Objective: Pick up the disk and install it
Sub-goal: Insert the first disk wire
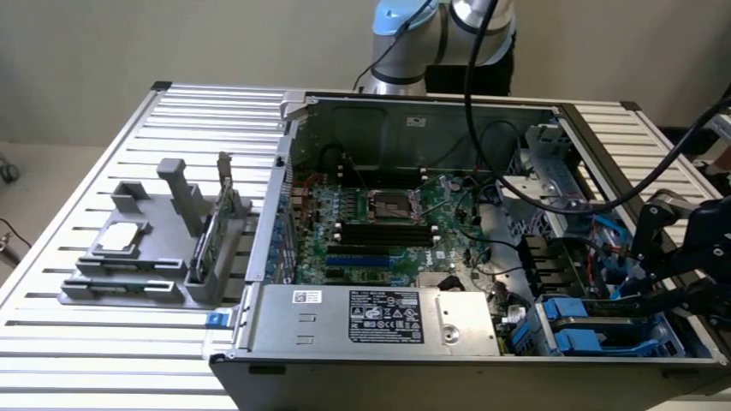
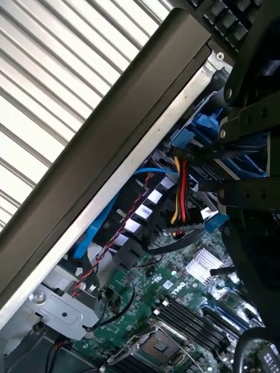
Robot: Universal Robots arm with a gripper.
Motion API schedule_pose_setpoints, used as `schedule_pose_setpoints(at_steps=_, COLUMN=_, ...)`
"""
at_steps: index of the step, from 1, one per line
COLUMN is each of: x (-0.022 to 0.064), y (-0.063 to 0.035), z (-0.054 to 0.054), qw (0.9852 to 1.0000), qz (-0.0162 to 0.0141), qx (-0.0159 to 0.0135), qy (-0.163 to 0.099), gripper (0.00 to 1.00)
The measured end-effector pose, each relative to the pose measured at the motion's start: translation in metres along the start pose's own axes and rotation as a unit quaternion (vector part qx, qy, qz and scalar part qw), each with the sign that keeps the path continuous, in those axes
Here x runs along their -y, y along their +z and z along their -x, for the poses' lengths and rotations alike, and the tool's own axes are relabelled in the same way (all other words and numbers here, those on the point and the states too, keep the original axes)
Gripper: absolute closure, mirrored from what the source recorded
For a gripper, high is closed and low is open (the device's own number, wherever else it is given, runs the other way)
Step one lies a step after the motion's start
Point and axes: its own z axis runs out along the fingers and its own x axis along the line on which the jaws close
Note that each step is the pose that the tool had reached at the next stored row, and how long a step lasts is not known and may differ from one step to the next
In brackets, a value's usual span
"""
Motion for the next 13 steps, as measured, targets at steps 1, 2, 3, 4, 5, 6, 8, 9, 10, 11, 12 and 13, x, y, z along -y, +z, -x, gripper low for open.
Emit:
schedule_pose_setpoints(at_steps=1, x=0.0002, y=0.0002, z=0.0004, qw=1.0, qz=0.0008, qx=-0.0001, qy=0.003, gripper=0.71)
schedule_pose_setpoints(at_steps=2, x=0.0006, y=0.0004, z=0.0009, qw=1.0, qz=0.0016, qx=0.0, qy=0.006, gripper=0.71)
schedule_pose_setpoints(at_steps=3, x=0.0011, y=0.0001, z=0.0015, qw=1.0, qz=0.0022, qx=0.0002, qy=0.009, gripper=0.71)
schedule_pose_setpoints(at_steps=4, x=0.0014, y=0.0001, z=0.0019, qw=0.9999, qz=0.003, qx=0.0002, qy=0.013, gripper=0.71)
schedule_pose_setpoints(at_steps=5, x=0.0017, y=-0.0001, z=0.0023, qw=0.9998, qz=0.0038, qx=0.0004, qy=0.017, gripper=0.71)
schedule_pose_setpoints(at_steps=6, x=0.0019, y=-0.0003, z=0.0025, qw=0.9998, qz=0.0047, qx=0.0006, qy=0.021, gripper=0.71)
schedule_pose_setpoints(at_steps=8, x=0.0021, y=-0.0005, z=0.0027, qw=0.9995, qz=0.0066, qx=0.0009, qy=0.03, gripper=0.71)
schedule_pose_setpoints(at_steps=9, x=0.0021, y=-0.0004, z=0.0028, qw=0.9994, qz=0.0076, qx=0.0008, qy=0.034, gripper=0.71)
schedule_pose_setpoints(at_steps=10, x=0.0022, y=0.0, z=0.0029, qw=0.9992, qz=0.0088, qx=0.0006, qy=0.038, gripper=0.71)
schedule_pose_setpoints(at_steps=11, x=0.0023, y=0.0004, z=0.0031, qw=0.9991, qz=0.0099, qx=0.0004, qy=0.042, gripper=0.71)
schedule_pose_setpoints(at_steps=12, x=0.0024, y=0.0012, z=0.0033, qw=0.9989, qz=0.0113, qx=0.0, qy=0.047, gripper=0.71)
schedule_pose_setpoints(at_steps=13, x=0.0025, y=0.0019, z=0.0036, qw=0.9986, qz=0.0126, qx=-0.0005, qy=0.05, gripper=0.71)
